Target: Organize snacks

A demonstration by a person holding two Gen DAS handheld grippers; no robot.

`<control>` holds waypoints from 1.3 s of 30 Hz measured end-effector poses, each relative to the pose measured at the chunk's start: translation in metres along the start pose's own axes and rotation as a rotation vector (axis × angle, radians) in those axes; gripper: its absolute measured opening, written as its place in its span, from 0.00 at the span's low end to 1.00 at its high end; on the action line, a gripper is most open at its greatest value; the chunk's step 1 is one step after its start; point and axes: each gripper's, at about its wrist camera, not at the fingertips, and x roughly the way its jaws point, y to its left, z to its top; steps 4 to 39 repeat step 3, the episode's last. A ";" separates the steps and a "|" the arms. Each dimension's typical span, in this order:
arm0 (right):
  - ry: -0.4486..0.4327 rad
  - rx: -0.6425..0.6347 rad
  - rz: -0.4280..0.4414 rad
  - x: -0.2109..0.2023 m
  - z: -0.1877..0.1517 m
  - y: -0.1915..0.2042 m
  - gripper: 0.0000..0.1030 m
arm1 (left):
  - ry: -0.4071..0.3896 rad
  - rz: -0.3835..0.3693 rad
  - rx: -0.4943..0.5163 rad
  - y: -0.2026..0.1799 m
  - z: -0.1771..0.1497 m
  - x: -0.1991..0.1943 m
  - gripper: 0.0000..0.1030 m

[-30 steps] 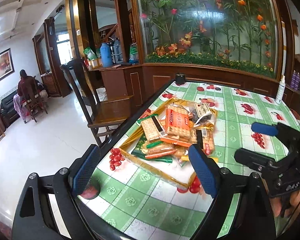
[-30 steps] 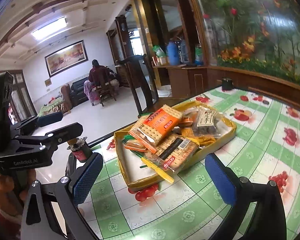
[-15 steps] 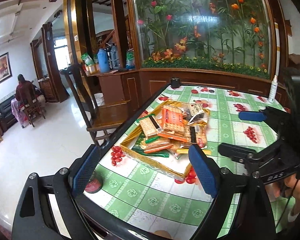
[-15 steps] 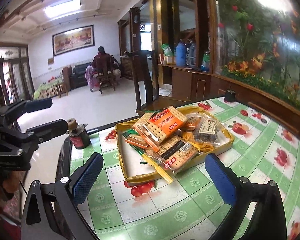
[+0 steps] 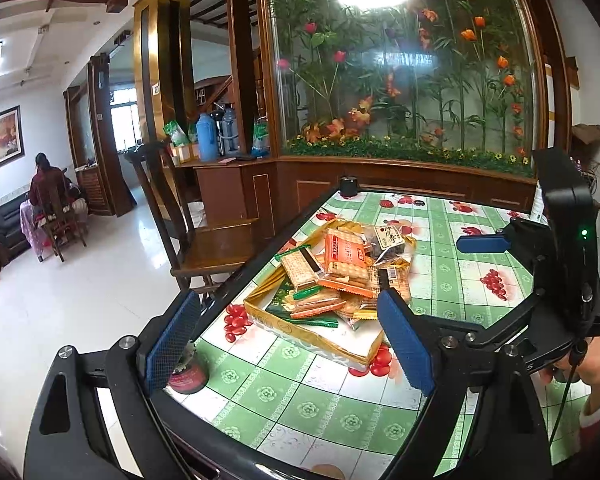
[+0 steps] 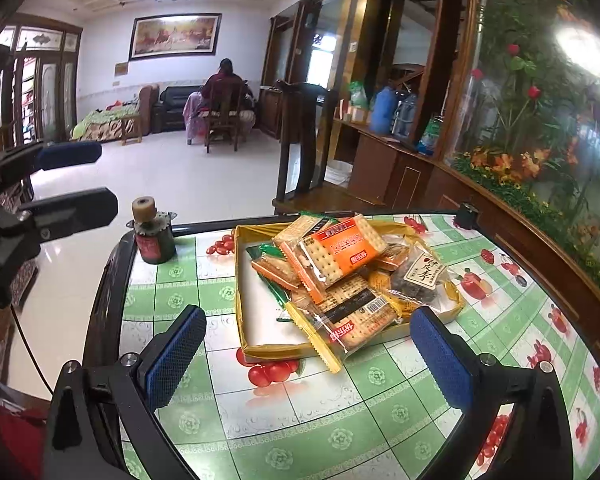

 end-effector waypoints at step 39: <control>0.006 -0.010 0.009 0.001 0.000 0.001 1.00 | -0.001 -0.009 -0.009 0.001 0.000 -0.001 0.88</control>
